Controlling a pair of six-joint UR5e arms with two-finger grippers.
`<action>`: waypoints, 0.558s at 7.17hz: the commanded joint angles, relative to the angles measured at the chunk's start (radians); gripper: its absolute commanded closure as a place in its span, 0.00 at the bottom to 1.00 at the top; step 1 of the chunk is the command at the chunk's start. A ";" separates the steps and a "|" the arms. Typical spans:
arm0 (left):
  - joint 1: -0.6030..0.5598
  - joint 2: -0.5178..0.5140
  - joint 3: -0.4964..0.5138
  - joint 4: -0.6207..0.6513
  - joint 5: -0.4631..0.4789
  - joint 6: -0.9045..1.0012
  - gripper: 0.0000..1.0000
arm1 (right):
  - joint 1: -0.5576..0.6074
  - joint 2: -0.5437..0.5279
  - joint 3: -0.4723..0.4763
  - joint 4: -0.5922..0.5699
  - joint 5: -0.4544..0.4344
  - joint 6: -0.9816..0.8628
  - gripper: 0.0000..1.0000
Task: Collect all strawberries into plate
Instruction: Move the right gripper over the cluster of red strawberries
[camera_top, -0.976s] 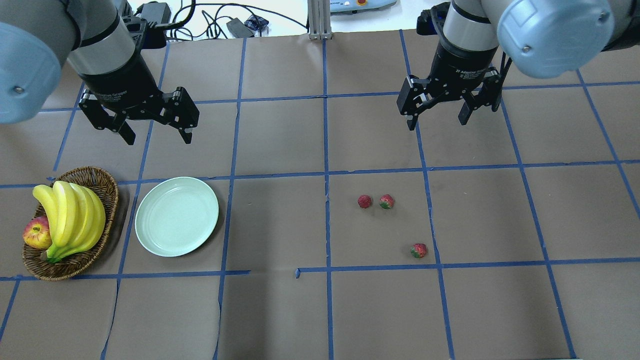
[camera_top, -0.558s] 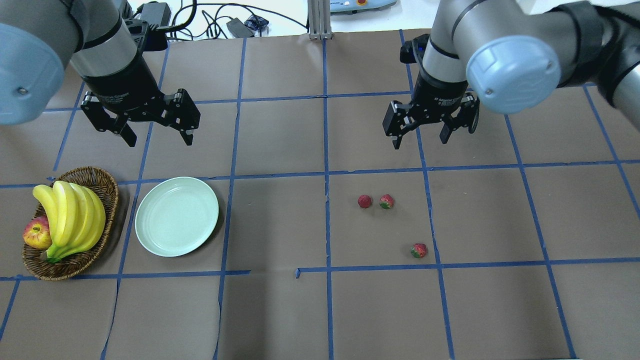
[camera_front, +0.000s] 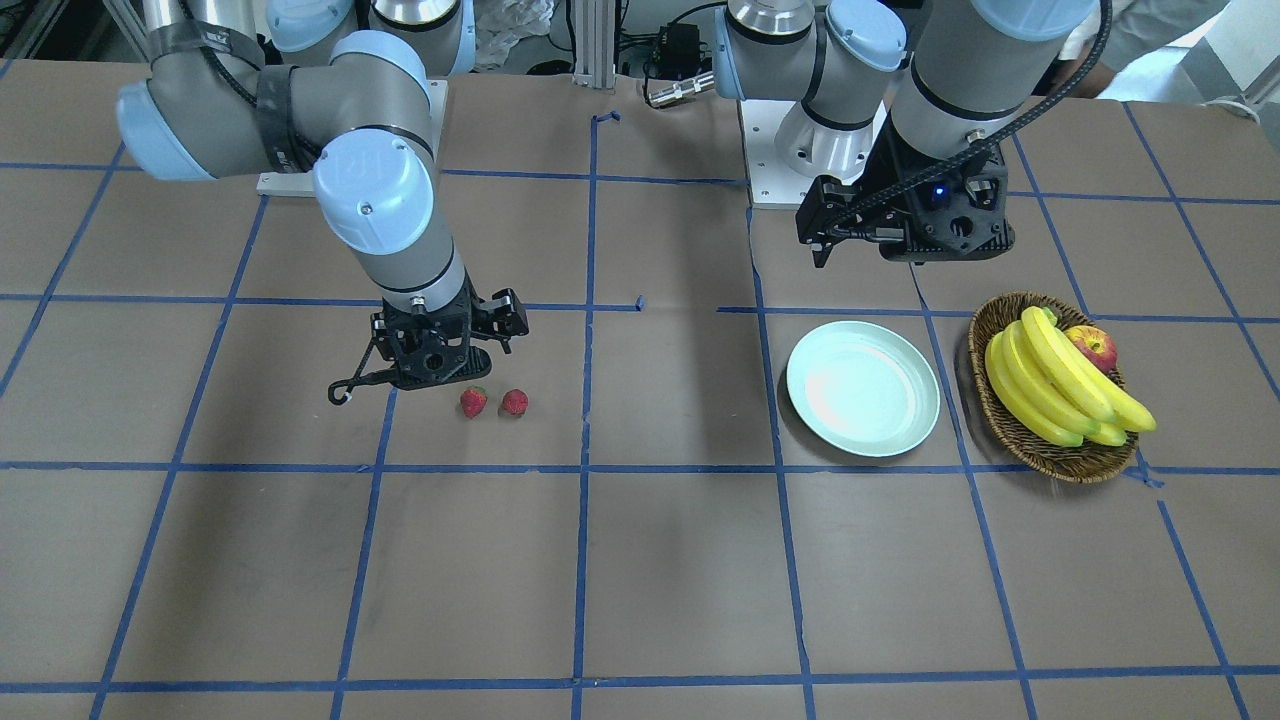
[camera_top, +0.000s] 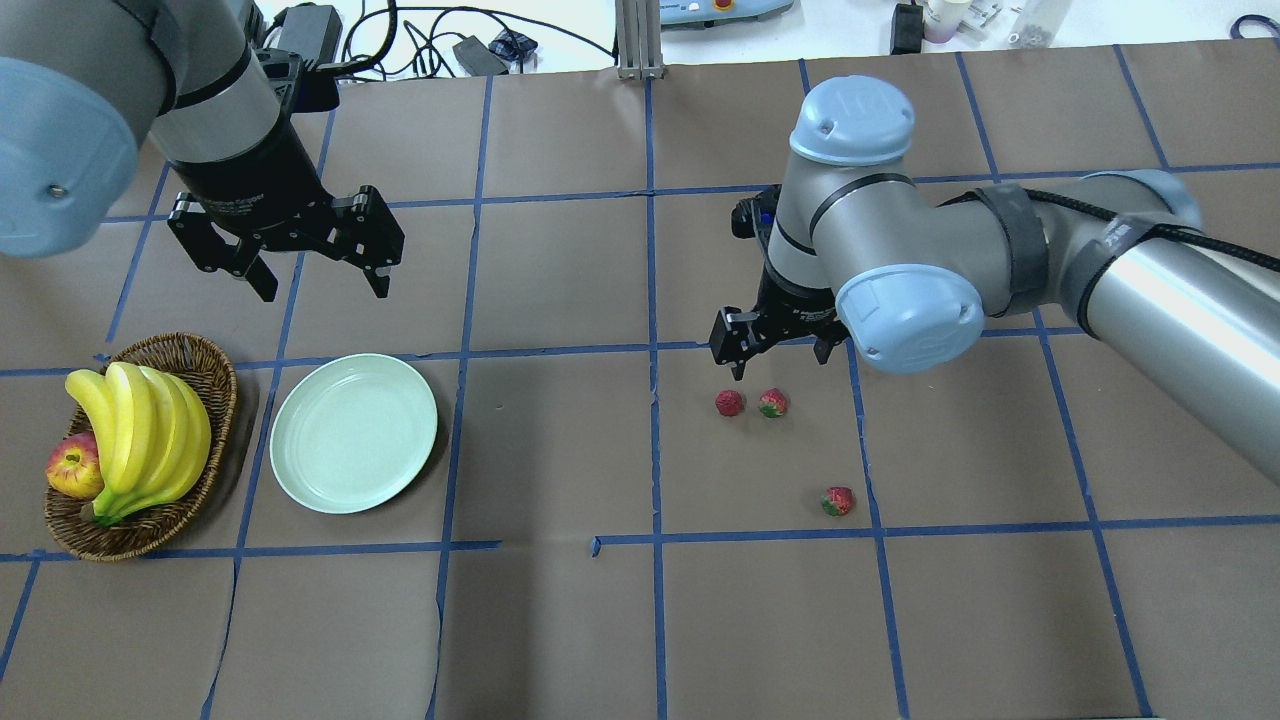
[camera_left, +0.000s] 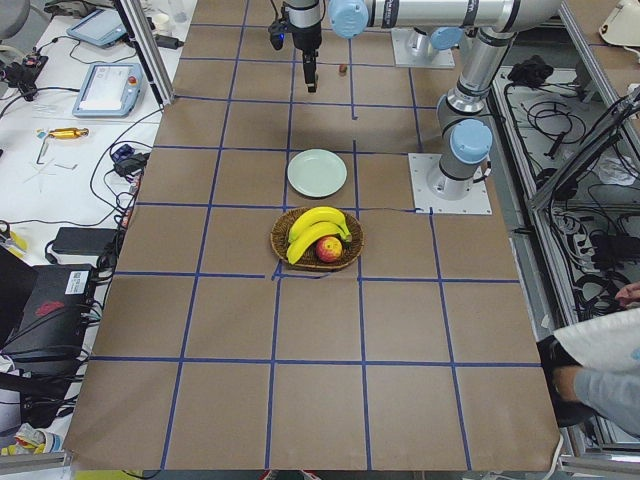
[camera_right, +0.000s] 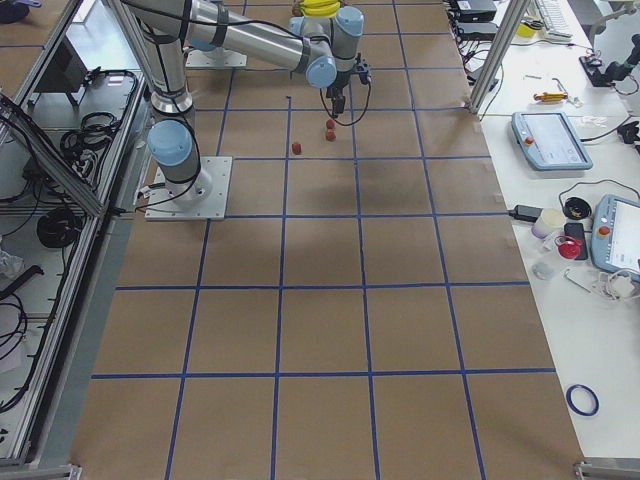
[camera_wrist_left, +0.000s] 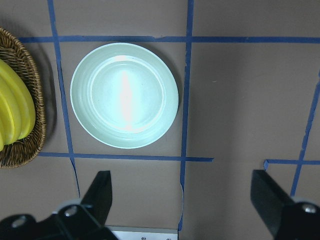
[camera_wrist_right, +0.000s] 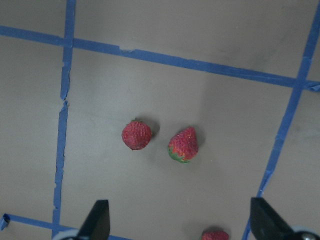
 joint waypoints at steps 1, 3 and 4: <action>-0.001 -0.001 0.000 0.000 0.000 0.000 0.00 | 0.053 0.051 0.008 -0.076 0.003 0.048 0.00; -0.001 -0.001 -0.002 0.000 0.000 0.000 0.00 | 0.056 0.102 0.007 -0.125 0.001 0.036 0.02; -0.001 -0.001 -0.003 0.000 0.000 0.000 0.00 | 0.056 0.108 0.008 -0.124 0.003 0.031 0.11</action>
